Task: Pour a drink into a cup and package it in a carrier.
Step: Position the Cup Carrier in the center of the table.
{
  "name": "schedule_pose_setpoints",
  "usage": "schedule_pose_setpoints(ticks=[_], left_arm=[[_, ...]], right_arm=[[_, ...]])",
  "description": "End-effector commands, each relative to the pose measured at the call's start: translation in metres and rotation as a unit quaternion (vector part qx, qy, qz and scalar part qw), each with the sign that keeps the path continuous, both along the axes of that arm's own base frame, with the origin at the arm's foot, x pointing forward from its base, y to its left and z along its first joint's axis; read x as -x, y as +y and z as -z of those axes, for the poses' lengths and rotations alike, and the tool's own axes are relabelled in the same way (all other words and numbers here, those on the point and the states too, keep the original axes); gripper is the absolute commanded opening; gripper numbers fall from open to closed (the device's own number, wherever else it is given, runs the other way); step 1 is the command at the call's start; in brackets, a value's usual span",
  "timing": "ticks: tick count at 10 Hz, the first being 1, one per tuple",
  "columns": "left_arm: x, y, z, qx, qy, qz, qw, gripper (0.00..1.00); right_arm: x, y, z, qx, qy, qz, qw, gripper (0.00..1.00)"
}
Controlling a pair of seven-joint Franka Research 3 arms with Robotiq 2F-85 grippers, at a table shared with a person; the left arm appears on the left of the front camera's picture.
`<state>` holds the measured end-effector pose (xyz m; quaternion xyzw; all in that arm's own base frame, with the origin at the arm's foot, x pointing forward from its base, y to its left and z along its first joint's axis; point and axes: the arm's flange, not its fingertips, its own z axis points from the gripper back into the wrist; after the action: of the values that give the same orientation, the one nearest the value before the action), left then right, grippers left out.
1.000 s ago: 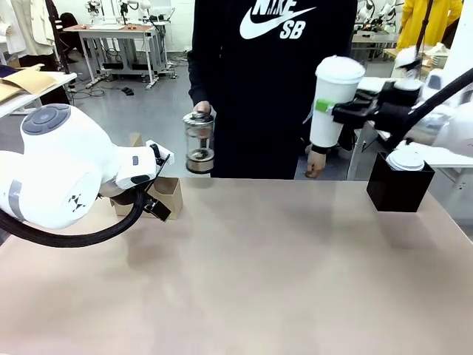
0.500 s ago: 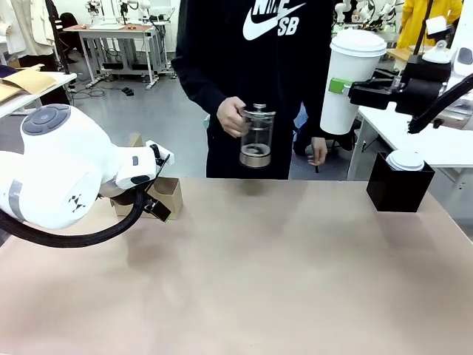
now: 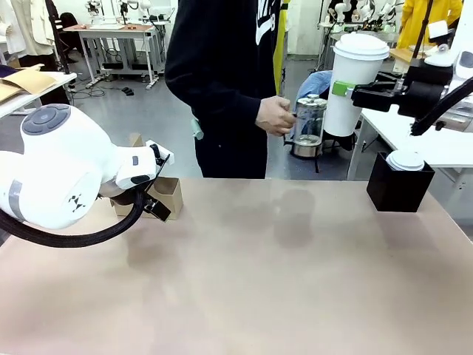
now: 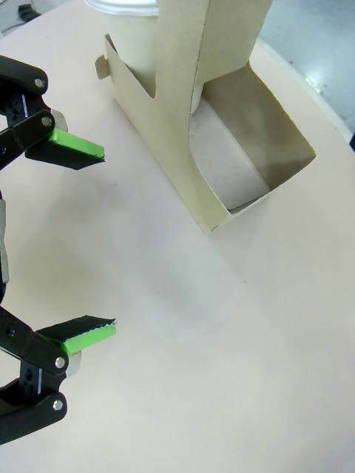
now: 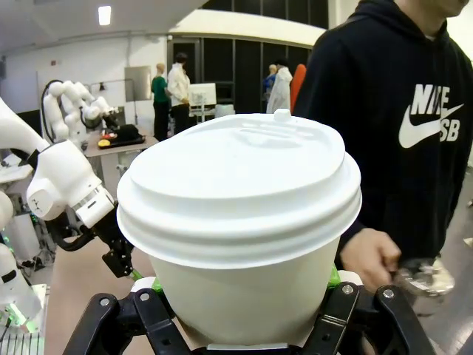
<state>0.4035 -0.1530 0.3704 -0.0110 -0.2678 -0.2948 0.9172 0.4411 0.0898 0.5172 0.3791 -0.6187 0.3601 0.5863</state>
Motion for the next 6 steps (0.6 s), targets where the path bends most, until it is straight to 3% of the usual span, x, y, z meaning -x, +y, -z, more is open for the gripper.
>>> schedule_pose_setpoints(ticks=[1,6], left_arm=[[-0.0001,0.0012,0.0001,0.001,0.001,-0.001,1.0,1.0],[-0.0001,0.0012,0.0001,0.001,0.001,-0.001,1.0,1.0]], right_arm=[[-0.0006,0.0006,-0.0019,-0.003,-0.014,-0.002,1.0,0.8],[-0.0006,0.0006,-0.0019,-0.003,-0.014,-0.002,1.0,0.8]])
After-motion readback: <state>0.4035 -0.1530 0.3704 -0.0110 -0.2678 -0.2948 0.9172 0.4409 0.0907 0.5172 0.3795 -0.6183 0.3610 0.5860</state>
